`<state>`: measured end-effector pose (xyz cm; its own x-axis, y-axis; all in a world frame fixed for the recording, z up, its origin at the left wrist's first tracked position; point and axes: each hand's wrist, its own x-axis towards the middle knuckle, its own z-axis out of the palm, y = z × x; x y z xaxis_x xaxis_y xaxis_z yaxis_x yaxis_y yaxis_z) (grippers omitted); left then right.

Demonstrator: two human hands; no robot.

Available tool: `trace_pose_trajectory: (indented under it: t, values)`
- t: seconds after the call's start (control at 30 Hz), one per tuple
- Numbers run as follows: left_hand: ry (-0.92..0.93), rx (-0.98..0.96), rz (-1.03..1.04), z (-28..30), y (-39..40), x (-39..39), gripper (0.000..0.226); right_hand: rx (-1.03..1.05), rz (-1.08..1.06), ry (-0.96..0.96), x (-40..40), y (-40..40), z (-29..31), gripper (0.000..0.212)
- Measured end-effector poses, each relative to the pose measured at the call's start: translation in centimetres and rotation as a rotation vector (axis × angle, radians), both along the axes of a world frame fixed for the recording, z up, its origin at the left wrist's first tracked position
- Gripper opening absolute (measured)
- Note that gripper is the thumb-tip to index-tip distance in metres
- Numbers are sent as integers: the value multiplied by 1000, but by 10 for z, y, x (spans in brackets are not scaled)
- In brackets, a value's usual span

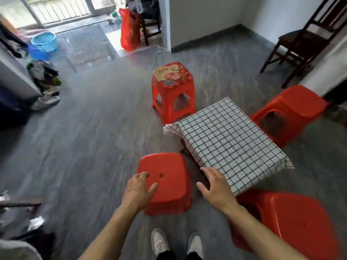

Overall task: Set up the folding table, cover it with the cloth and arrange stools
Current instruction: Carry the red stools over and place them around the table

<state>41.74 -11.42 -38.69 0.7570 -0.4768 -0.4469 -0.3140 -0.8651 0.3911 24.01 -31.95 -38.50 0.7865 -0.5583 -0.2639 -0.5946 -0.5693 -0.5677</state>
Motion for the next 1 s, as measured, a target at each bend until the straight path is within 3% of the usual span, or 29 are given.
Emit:
trace_pose_trajectory:
  t: [0.2,0.4,0.63,0.8,1.0]
  values:
    - [53,7,113,-74,16,20,56,76,27,67,46,5,-82,60]
    - [56,-4,142,-165,17,44,57,73,-5,108,79,10,-173,68]
    - [16,28,95,-261,15,64,66,68,-12,228,106,15,-264,97]
    - [-39,72,29,-311,7,82,84,131,-24,308,121,14,-310,119]
    - [13,39,77,-331,14,85,97,79,-84,306,126,21,-327,122]
